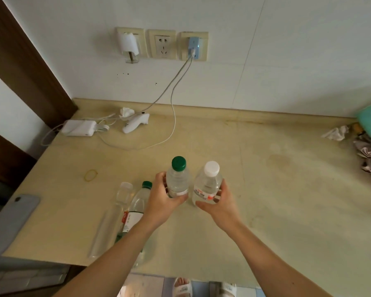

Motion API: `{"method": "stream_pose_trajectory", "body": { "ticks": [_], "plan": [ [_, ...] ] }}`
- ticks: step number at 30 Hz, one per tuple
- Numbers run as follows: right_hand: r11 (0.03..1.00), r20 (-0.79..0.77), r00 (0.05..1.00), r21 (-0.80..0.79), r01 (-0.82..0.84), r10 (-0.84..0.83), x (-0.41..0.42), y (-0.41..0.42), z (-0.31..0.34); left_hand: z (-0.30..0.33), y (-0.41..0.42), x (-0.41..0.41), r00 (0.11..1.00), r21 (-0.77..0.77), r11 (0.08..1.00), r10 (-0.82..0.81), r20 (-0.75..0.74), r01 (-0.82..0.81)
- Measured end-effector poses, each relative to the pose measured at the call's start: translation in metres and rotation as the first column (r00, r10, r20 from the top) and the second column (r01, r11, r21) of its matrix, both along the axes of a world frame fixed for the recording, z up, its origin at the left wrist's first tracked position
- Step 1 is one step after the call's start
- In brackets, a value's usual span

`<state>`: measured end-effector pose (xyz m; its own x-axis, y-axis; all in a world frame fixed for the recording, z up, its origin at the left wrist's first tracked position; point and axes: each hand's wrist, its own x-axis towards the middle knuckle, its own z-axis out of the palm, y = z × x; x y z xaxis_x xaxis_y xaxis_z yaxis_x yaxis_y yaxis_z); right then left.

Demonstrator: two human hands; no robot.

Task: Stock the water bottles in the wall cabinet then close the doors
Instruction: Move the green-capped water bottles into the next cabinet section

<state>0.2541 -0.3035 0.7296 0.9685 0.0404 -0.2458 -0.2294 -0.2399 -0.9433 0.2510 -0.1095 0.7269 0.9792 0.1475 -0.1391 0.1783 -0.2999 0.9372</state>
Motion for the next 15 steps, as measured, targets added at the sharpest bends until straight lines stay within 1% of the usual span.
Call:
{"method": "stream_pose_trajectory", "body": {
  "ticks": [4,7,12,15],
  "plan": [
    [1.000,0.009,1.000,-0.014,-0.012,0.012,-0.002,-0.007,0.003,0.006,0.000,0.000,1.000,-0.012,1.000,0.002,0.006,-0.002],
    [1.000,0.033,0.999,-0.018,0.011,-0.010,-0.003,-0.014,0.019,0.024,-0.002,0.003,0.998,-0.047,0.999,0.019,0.062,-0.016],
    [0.998,0.186,0.980,0.009,0.066,-0.066,0.005,-0.023,0.083,0.084,-0.013,0.020,0.976,-0.117,0.993,0.012,0.219,0.014],
    [0.993,0.306,0.944,0.033,0.115,-0.120,0.009,-0.031,0.133,0.133,-0.023,0.030,0.940,-0.121,0.991,-0.016,0.342,0.061]
  ]
}}
